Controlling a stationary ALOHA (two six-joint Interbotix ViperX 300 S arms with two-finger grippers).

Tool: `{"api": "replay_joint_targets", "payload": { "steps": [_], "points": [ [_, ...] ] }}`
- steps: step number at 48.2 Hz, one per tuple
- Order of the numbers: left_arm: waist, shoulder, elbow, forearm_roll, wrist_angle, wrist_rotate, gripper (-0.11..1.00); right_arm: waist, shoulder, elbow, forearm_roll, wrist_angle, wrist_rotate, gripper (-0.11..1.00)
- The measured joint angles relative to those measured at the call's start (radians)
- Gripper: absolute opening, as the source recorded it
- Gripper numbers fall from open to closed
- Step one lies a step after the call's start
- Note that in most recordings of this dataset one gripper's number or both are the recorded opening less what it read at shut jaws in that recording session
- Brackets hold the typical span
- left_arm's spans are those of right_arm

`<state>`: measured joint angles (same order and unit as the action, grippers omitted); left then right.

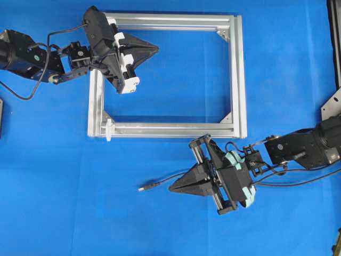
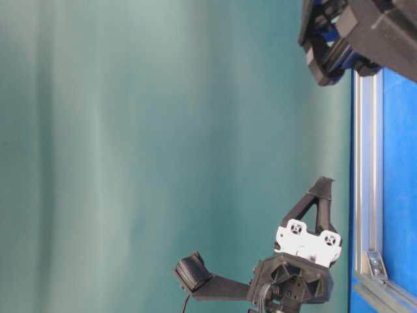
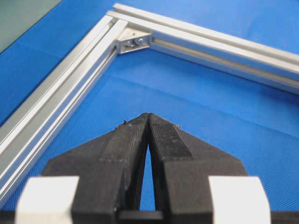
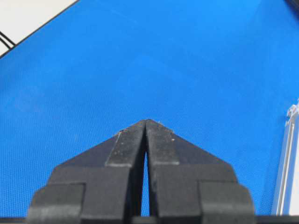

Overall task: Insert the wire through the string loop located on the left side.
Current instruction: 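Lower the open right gripper onto the black cable near its plug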

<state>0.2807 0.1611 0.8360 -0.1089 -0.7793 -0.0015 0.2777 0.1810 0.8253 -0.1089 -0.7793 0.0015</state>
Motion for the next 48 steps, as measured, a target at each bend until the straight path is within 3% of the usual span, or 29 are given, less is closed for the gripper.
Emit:
{"api": "replay_joint_targets", "payload": {
  "steps": [17,29,34,44,46,48],
  "points": [
    [-0.009,-0.029,0.002,0.02,0.058,0.003,0.0,0.002,-0.046,-0.003,0.002,0.129,0.044,-0.01],
    [-0.009,-0.029,0.002,0.02,0.058,0.003,0.0,0.002,-0.046,-0.005,0.002,0.144,0.066,0.02],
    [-0.009,-0.029,0.002,0.02,0.058,0.003,0.0,0.0,-0.046,-0.008,0.011,0.146,0.067,0.19],
    [-0.009,-0.029,0.002,0.02,0.058,0.003,0.0,0.002,-0.044,-0.015,0.038,0.146,0.067,0.83],
    [-0.009,-0.029,0.003,0.02,0.058,0.003,0.0,0.002,-0.044,-0.015,0.041,0.146,0.067,0.91],
    [-0.009,-0.029,0.003,0.02,0.058,0.003,0.0,0.002,-0.046,-0.015,0.041,0.146,0.067,0.93]
  ]
}}
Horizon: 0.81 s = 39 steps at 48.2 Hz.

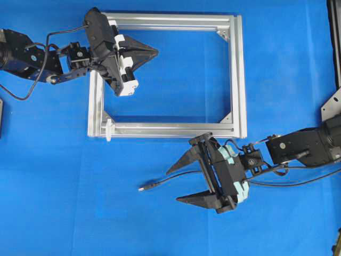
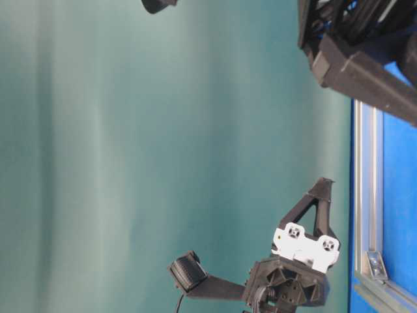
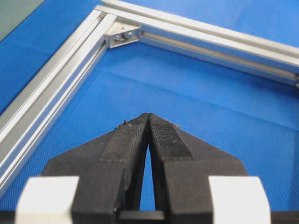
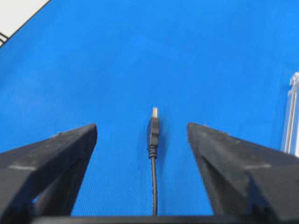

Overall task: Insert the wire through the string loop located on the left side.
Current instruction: 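Lower the open right gripper onto the black cable near its plug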

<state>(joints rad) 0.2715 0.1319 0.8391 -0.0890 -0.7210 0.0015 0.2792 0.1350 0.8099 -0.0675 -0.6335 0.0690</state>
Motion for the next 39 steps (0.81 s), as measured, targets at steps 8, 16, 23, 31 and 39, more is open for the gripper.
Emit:
{"api": "replay_joint_targets", "payload": {
  "steps": [8,16,23,31,39],
  "points": [
    [0.0,0.0,0.0,0.0,0.0,0.0,0.0,0.0,0.002,0.0,0.005,0.0,0.0,0.89],
    [0.0,0.0,0.0,0.002,0.0,0.0,0.0,-0.005,0.017,-0.009,0.023,0.0,0.0,0.89],
    [0.0,0.0,0.0,0.002,0.0,0.0,0.0,-0.011,0.084,-0.04,0.038,0.0,0.0,0.89],
    [0.0,0.0,0.003,0.002,0.0,0.0,0.0,-0.012,0.167,-0.077,0.058,0.002,0.0,0.88],
    [0.0,0.0,0.009,0.002,0.0,0.0,0.0,-0.012,0.206,-0.087,0.075,0.003,0.0,0.85]
  ]
}}
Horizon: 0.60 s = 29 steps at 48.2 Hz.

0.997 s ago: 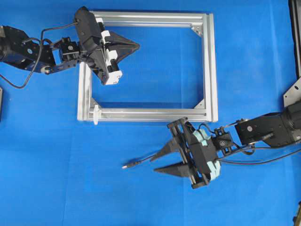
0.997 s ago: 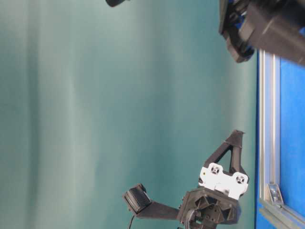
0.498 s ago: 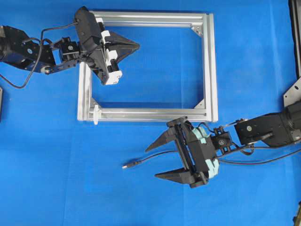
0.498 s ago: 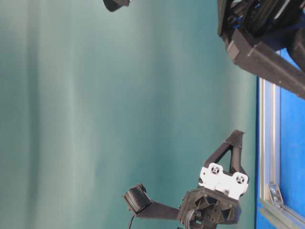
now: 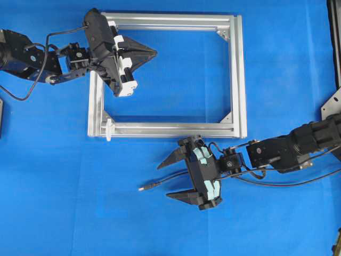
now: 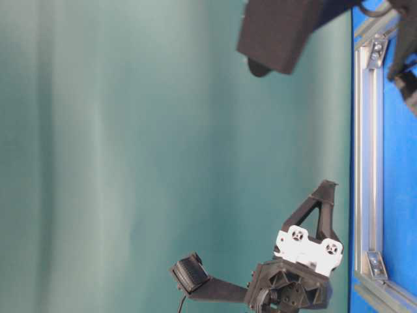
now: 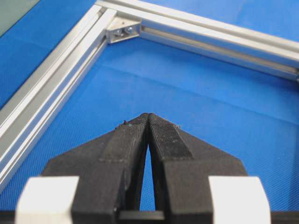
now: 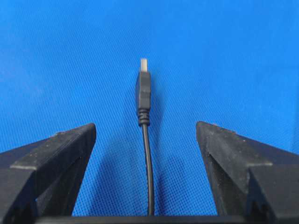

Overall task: Insert the wire through the string loop located on the left side.
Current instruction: 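Lower the open right gripper onto the black cable near its plug, then close the right gripper on the cable just behind the plug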

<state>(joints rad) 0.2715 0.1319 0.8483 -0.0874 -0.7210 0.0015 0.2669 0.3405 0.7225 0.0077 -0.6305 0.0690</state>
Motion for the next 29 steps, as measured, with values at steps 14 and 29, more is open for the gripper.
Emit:
{"api": "replay_joint_targets", "payload": {
  "steps": [14,29],
  "points": [
    [0.0,0.0,0.003,0.0,0.0,0.0,0.0,0.0,0.0,-0.002,0.002,0.005,0.0,0.69],
    [0.0,0.0,0.003,0.0,0.0,0.0,0.0,-0.002,0.0,-0.002,-0.003,0.035,-0.011,0.01]
  ]
}}
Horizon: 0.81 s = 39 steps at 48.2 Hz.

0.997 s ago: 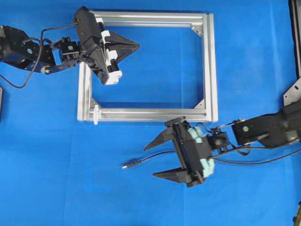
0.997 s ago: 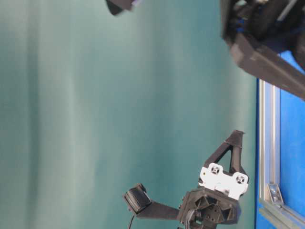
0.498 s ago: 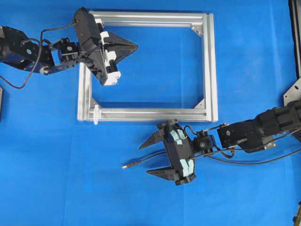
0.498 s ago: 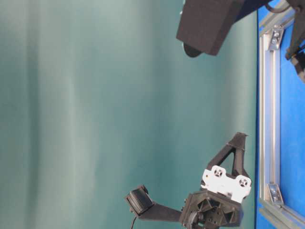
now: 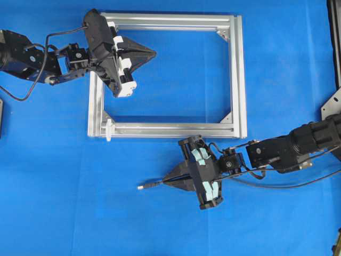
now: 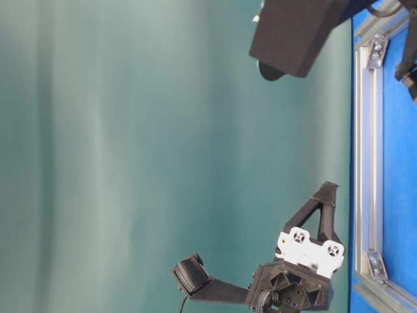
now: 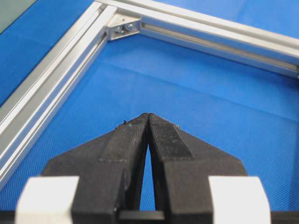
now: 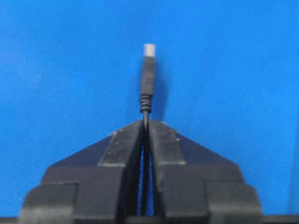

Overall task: Insert the wire through the string loop located on the left side.
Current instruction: 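Close the right gripper on the cable just behind the plug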

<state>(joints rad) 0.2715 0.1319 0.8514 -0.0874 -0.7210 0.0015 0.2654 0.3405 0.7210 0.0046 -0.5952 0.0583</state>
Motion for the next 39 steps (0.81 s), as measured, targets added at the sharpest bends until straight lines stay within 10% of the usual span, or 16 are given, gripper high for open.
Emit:
{"api": "replay_joint_targets", "payload": {
  "steps": [39],
  "points": [
    [0.0,0.0,0.005,0.0,0.0,0.0,0.0,-0.002,-0.173,0.0,-0.002,0.161,0.006,0.01]
  ]
}}
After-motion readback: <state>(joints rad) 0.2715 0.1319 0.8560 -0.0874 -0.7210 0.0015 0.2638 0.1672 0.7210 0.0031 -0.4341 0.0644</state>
